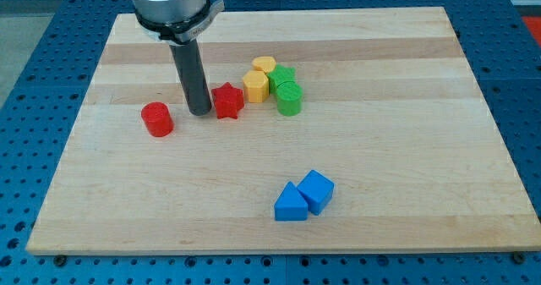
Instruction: Push the red star slightly to the right
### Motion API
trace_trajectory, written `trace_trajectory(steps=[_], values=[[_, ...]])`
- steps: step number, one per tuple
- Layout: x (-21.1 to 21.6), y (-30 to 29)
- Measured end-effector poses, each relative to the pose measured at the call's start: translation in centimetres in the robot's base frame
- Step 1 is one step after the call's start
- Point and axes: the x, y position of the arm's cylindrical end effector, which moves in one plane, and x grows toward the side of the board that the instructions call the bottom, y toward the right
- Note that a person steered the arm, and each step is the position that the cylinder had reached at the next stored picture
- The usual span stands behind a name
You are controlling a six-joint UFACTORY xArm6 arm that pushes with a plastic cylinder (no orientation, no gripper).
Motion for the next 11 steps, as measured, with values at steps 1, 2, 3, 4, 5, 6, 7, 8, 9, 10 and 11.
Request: trace_trajectory(steps=[1,2,3,4,5,6,7,8,9,10,11], values=[[-1.2,-0.7],[-2.1,-0.9],[-2.1,-0.6],[-2.1,-0.2],[-2.1,0.1],[-2.1,0.9],[-1.8,2.0],[-1.5,2.6],[-1.5,2.6],[-1.5,2.6],[-1.3,2.6]])
